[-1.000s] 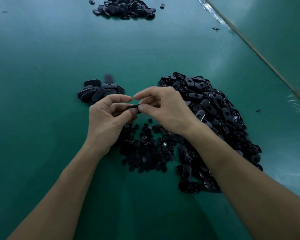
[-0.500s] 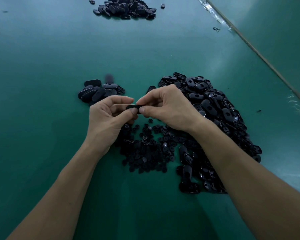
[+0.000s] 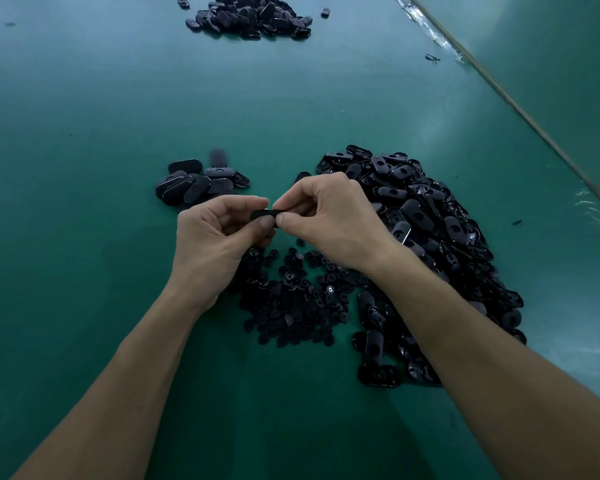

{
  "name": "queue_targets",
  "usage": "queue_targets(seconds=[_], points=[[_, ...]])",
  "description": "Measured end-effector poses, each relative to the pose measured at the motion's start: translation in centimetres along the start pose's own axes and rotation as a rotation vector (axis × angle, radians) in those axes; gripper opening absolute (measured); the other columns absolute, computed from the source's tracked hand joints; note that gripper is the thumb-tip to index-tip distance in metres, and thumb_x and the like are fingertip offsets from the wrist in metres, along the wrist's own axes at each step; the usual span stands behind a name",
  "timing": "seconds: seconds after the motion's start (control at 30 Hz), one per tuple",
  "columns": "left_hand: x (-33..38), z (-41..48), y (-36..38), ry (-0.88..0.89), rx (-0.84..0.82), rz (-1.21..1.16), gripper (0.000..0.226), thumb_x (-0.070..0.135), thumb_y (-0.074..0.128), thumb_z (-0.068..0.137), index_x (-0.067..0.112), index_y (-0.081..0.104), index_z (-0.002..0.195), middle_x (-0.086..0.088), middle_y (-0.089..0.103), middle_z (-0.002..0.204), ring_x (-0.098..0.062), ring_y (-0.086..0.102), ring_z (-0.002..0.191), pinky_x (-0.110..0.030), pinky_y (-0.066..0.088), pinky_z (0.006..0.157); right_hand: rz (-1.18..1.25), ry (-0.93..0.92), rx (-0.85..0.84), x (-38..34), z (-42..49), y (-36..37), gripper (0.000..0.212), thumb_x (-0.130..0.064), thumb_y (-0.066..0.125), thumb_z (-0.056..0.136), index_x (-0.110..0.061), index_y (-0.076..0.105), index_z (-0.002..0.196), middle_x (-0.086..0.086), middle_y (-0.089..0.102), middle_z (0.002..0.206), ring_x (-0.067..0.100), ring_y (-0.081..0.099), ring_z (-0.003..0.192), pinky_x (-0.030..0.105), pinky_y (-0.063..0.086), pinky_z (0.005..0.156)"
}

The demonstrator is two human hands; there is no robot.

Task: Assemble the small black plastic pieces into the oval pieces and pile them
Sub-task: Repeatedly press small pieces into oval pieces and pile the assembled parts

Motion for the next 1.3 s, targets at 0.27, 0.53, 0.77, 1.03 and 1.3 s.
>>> queue_targets(seconds=[0.27, 0.53, 0.77, 1.03, 1.3], points=[[0.1, -0.1, -0.2, -0.012, 0.055, -0.007, 0.019, 0.019, 0.082, 0.069, 0.019, 0.076, 0.087, -0.003, 0.076, 0.074, -0.013, 0.072, 0.063, -0.02, 0.057, 0.063, 0.018, 0.022, -0.003, 0.1, -0.2, -0.2, 0.009, -0.014, 0.075, 0.085, -0.021, 0.077, 0.09, -0.014, 0.071, 0.075, -0.009, 0.065, 0.067, 0.008, 0.049, 0.066], [0.6, -0.1, -0.3, 0.018, 0.05, 0.02, 0.014, 0.016, 0.083, 0.073, 0.026, 0.08, 0.082, -0.003, 0.077, 0.077, -0.014, 0.073, 0.064, -0.021, 0.058, 0.064, 0.049, 0.031, -0.007, 0.2, -0.1, -0.1, 0.011, -0.012, 0.073, 0.088, -0.018, 0.078, 0.096, -0.014, 0.071, 0.078, -0.006, 0.067, 0.072, 0.012, 0.052, 0.072], [0.7, 0.0, -0.5, 0.035, 0.038, 0.016, 0.017, 0.018, 0.081, 0.073, 0.024, 0.079, 0.089, -0.003, 0.078, 0.081, -0.015, 0.074, 0.069, -0.023, 0.059, 0.067, 0.099, 0.047, 0.006, 0.5, 0.1, 0.0, 0.011, -0.013, 0.074, 0.088, -0.017, 0.078, 0.097, -0.009, 0.073, 0.079, -0.001, 0.069, 0.073, 0.019, 0.056, 0.074], [1.1, 0.0, -0.9, 0.091, 0.089, 0.123, 0.02, 0.004, 0.083, 0.077, 0.023, 0.077, 0.082, -0.002, 0.077, 0.076, -0.015, 0.072, 0.064, -0.025, 0.06, 0.064, 0.061, 0.029, -0.01, 0.2, 0.0, 0.3, 0.011, -0.011, 0.074, 0.088, -0.018, 0.078, 0.096, -0.011, 0.073, 0.082, -0.005, 0.068, 0.074, 0.014, 0.055, 0.074], [2.3, -0.3, -1.4, 0.193, 0.159, 0.244, 0.026, 0.004, 0.08, 0.082, 0.028, 0.075, 0.091, 0.009, 0.077, 0.079, -0.012, 0.073, 0.068, -0.022, 0.058, 0.066, 0.132, 0.033, 0.018, 0.4, 0.0, 0.2, 0.017, -0.007, 0.07, 0.091, -0.014, 0.077, 0.104, -0.008, 0.074, 0.084, 0.002, 0.071, 0.076, 0.017, 0.055, 0.073]])
Point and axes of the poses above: each hand's wrist, its own z-axis towards the middle knuckle, its own y-axis out of the palm, x = y × z, the point moved 10 cm from there along z, towards the middle knuckle
